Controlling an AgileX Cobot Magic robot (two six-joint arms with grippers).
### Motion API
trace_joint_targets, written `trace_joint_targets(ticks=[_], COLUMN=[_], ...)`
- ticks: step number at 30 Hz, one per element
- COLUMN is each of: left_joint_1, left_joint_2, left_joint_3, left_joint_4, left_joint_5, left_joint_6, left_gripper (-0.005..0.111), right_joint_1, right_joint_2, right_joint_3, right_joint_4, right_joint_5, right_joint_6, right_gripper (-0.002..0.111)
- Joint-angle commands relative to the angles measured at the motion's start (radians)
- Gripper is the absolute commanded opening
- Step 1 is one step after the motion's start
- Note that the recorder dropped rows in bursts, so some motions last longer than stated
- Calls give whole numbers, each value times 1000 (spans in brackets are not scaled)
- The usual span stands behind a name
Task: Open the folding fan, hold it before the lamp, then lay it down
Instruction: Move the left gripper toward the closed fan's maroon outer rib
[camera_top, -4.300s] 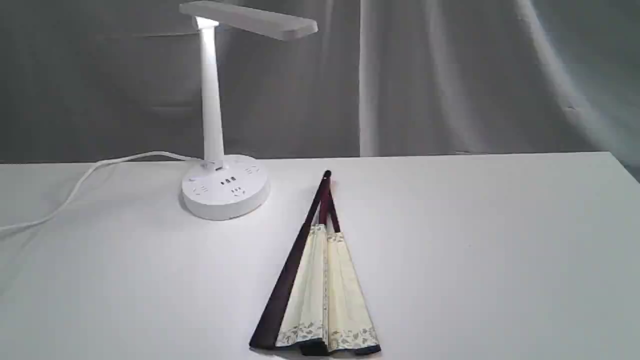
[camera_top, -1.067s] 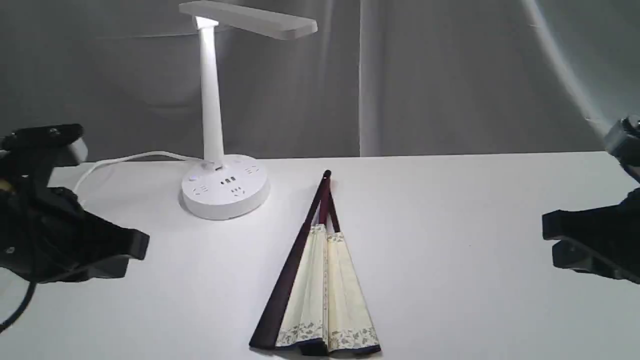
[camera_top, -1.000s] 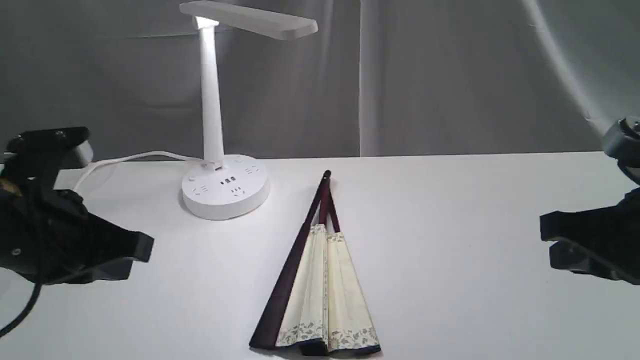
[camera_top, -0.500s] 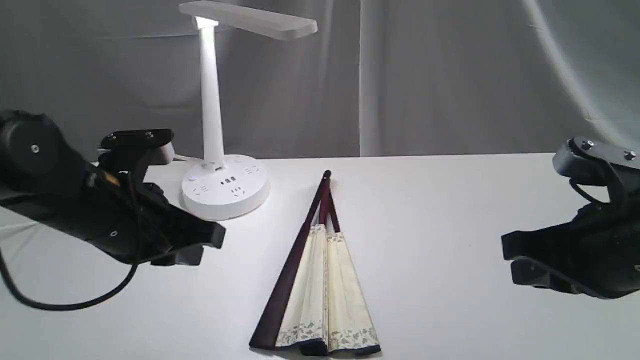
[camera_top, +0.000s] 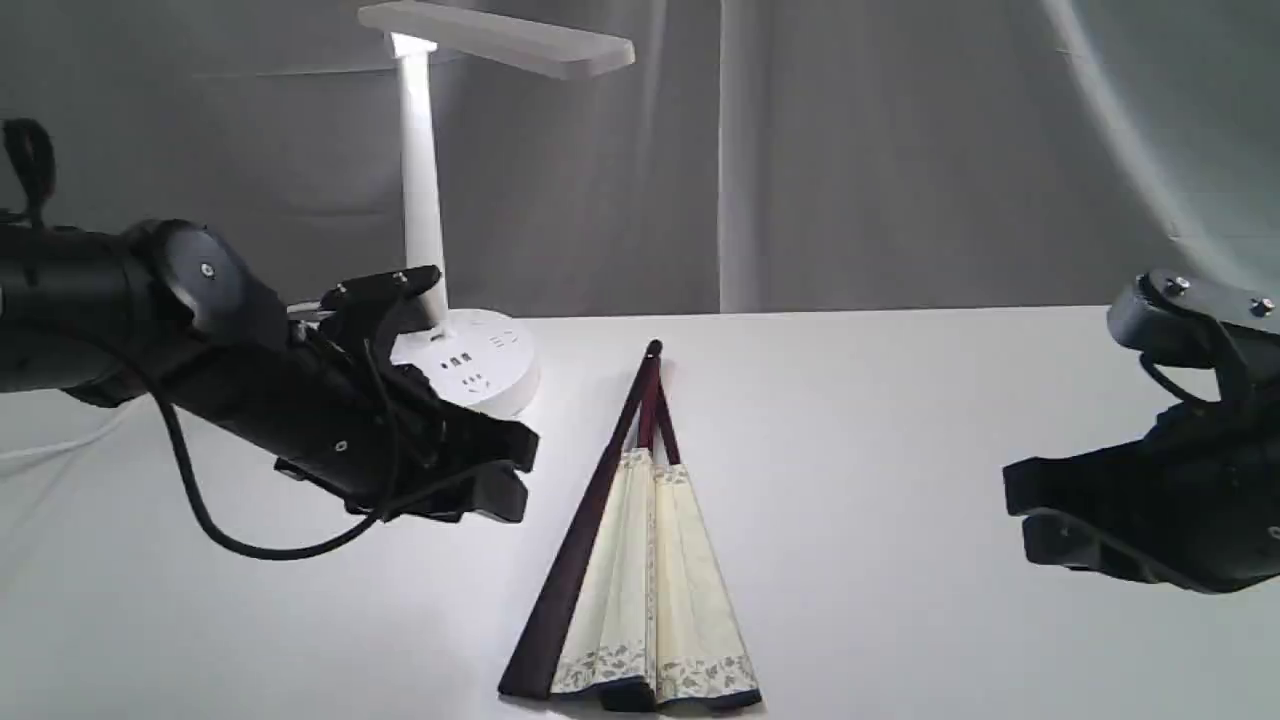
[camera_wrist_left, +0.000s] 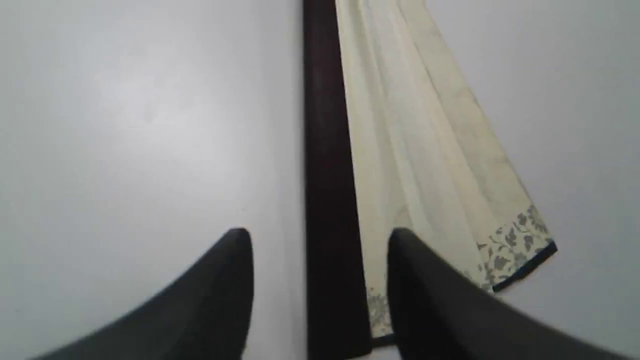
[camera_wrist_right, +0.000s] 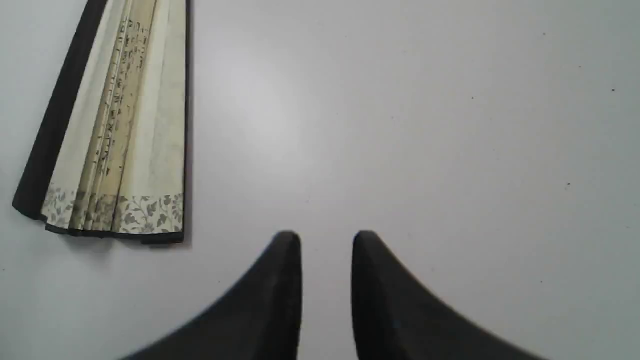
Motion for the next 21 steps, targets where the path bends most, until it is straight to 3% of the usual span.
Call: trace_joint_targets(ticks=[1,8,13,18,21], left_joint_1=[-4,37,84,76,78], left_joint_2=[16,57,61,111,154], left_joint_3=[-15,-47,-45,-45,-45], left_joint_4=[-136,-352,-355,-352,-437], left_joint_5=[0,-5,-36,-36,-49], left_joint_6=[140,381,426,485,581], left_gripper=[52,52,52,52,52], right_joint_1=[4,4,4,4,4], right_joint_2=[0,0,0,0,0], right_joint_3=[-5,-5,-5,-5,-5], right_joint_4=[3,3,3,3,3], right_joint_5=[-11,-7,-7,-5,-2], right_joint_6=[-10,-10,-10,-10,-10], right_gripper=[20,20,20,20,20])
